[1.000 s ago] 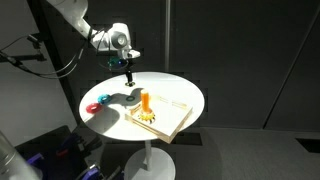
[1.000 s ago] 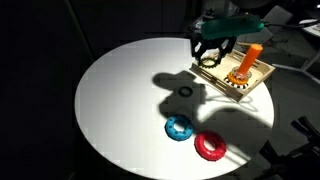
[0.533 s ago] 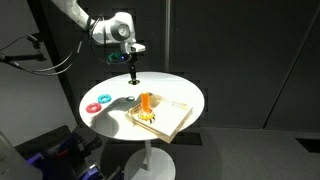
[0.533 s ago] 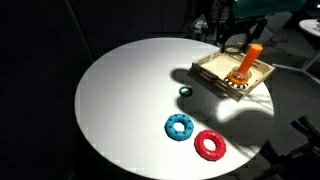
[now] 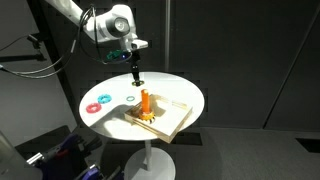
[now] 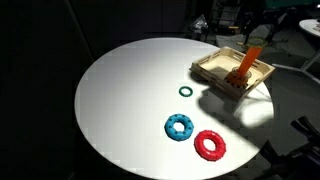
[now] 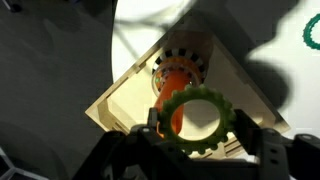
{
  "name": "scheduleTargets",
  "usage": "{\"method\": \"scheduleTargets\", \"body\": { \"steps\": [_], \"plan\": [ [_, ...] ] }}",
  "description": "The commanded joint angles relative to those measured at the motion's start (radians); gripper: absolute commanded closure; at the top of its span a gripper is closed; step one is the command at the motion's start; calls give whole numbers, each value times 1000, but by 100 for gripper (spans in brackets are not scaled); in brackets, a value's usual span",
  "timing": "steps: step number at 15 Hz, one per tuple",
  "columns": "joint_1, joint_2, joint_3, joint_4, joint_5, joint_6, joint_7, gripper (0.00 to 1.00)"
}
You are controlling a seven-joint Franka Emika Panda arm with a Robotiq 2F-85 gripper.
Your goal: Put the light green ring around the orange rod
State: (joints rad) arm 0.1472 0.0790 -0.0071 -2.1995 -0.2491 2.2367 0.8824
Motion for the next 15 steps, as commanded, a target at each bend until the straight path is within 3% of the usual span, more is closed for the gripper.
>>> {"method": "scheduleTargets", "body": {
  "steps": [1, 6, 15],
  "plan": [
    [-44, -52, -1, -71, -65, 64, 31, 51],
    [-82, -38, -5, -107, -123, 149, 67, 51],
    [-80, -14, 2, -166, -107, 269, 73, 51]
  ]
}}
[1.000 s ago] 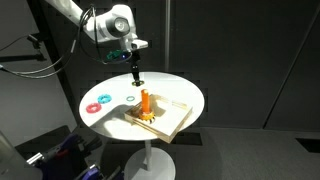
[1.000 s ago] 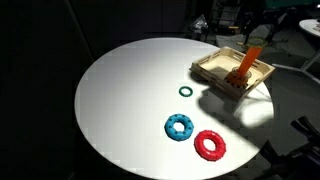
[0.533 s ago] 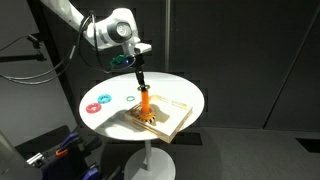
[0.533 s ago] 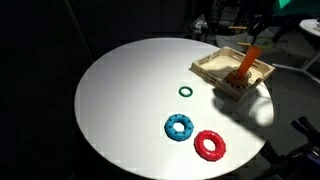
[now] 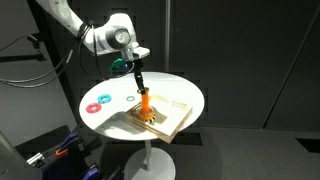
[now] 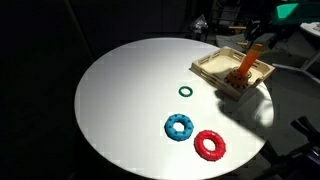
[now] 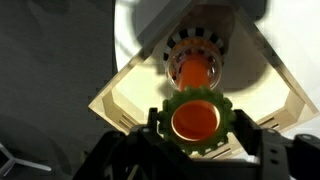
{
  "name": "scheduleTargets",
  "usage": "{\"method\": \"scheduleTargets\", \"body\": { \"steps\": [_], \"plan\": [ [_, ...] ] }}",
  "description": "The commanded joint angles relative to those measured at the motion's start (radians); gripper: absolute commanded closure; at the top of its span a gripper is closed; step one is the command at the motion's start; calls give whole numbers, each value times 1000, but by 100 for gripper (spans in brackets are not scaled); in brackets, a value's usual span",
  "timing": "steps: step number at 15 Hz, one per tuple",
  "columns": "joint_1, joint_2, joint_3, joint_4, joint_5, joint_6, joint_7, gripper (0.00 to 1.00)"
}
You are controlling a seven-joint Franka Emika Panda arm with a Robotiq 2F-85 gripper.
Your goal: Put the light green ring around the orange rod
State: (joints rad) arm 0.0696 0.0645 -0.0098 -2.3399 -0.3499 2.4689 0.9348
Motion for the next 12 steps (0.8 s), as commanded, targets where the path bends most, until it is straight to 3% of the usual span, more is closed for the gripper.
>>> {"method": "scheduleTargets", "body": {
  "steps": [1, 6, 7, 9, 12],
  "plan": [
    [-3, 4, 4, -30, -9, 45, 21, 51],
    [-2, 32, 4, -24, 34, 36, -13, 51],
    [-2, 36, 4, -22, 49, 30, -21, 11],
    [-1, 38, 6, -23, 77, 26, -36, 0],
    [-5, 32, 28, -24, 216, 1, -153, 0]
  ]
}}
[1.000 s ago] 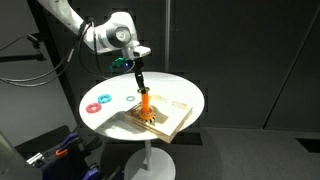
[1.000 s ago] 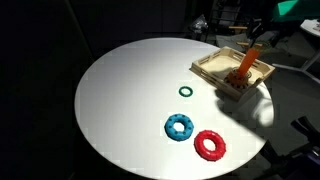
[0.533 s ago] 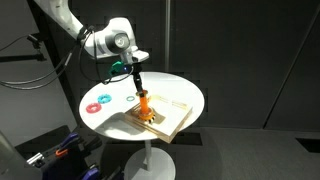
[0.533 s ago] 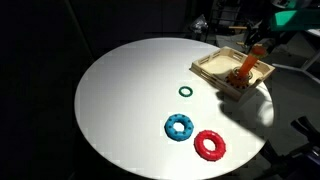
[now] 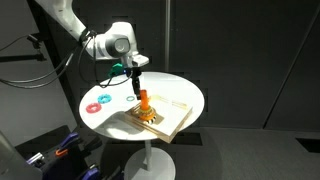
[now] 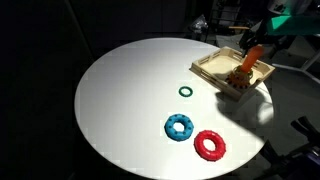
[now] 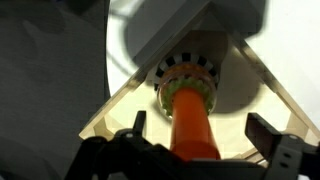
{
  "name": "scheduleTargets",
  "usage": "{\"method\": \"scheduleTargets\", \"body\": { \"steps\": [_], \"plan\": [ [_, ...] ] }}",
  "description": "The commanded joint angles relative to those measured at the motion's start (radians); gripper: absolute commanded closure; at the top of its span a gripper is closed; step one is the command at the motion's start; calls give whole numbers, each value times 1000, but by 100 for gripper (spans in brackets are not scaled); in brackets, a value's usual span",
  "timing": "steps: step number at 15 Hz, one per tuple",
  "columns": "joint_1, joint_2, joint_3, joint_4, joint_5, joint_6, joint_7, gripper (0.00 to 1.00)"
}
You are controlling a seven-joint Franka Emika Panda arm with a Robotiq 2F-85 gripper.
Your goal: Put the light green ring around the orange rod
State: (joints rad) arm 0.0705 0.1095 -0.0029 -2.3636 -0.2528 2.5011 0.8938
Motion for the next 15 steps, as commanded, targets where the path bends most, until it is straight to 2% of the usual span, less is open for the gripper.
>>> {"method": "scheduleTargets", "body": {
  "steps": [1, 3, 5, 11, 12, 15],
  "plan": [
    [-6, -18, 31, 0, 180, -49, -169, 0],
    [-4, -27, 50, 3, 297, -94, -286, 0],
    [4, -32, 61, 13, 353, -162, -352, 0],
    [32, -57, 72, 48, 320, -322, -352, 0],
    [31, -36, 69, 32, 331, -270, -337, 0],
    [34, -43, 73, 39, 331, -293, -337, 0]
  ]
}}
